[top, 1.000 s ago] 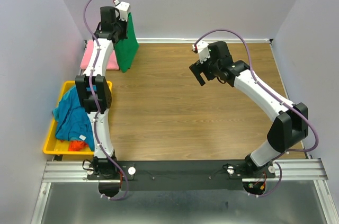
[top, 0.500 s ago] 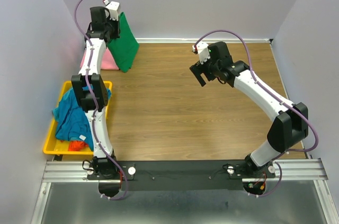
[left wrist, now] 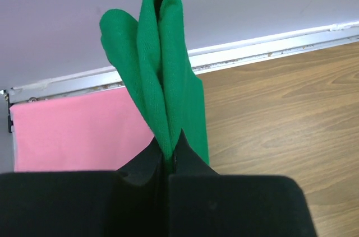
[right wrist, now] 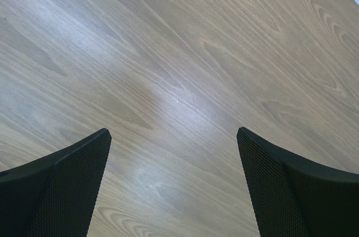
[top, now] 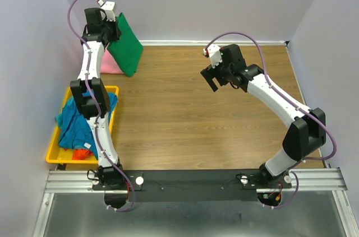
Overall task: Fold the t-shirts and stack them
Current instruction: Neatly place the folded tshirt to the corner
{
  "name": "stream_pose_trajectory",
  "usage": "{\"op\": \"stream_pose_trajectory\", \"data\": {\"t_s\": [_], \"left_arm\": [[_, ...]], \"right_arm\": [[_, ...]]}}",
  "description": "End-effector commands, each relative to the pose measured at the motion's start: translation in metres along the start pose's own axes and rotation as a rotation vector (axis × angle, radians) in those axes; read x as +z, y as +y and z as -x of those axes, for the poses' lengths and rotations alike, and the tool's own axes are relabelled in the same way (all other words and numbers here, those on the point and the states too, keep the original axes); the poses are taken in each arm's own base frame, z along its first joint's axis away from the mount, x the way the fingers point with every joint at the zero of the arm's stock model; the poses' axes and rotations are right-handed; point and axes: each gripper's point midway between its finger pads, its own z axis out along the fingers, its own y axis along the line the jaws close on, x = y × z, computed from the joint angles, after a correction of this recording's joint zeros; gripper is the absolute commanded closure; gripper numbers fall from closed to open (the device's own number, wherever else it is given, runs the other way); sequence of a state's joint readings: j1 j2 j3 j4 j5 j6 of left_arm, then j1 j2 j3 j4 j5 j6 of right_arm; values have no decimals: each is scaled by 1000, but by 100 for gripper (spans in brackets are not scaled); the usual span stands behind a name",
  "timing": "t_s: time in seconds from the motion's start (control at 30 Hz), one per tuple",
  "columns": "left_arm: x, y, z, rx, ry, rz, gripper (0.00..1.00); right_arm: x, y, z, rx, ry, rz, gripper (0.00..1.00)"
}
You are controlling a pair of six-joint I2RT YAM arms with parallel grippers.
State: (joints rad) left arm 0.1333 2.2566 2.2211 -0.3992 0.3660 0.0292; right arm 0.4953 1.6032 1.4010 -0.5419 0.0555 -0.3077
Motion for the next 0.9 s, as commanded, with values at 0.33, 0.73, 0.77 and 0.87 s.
{"op": "stream_pose_trajectory", "data": {"t_s": [0.33, 0.73, 0.77, 0.87], "left_arm": [[-27, -21, 44, -55, -119, -99, 100], [-46, -32, 73, -57, -184, -133, 100], [-46, -31, 73, -58, -183, -130, 100], [-45, -29, 73, -53, -181, -123, 100]], "right_arm": [[9, -2, -7, -3, 42, -4, 0], [9, 0, -13, -4, 53, 0, 0], [10, 0, -13, -4, 53, 1, 0], [11, 0, -12, -4, 53, 5, 0]]}}
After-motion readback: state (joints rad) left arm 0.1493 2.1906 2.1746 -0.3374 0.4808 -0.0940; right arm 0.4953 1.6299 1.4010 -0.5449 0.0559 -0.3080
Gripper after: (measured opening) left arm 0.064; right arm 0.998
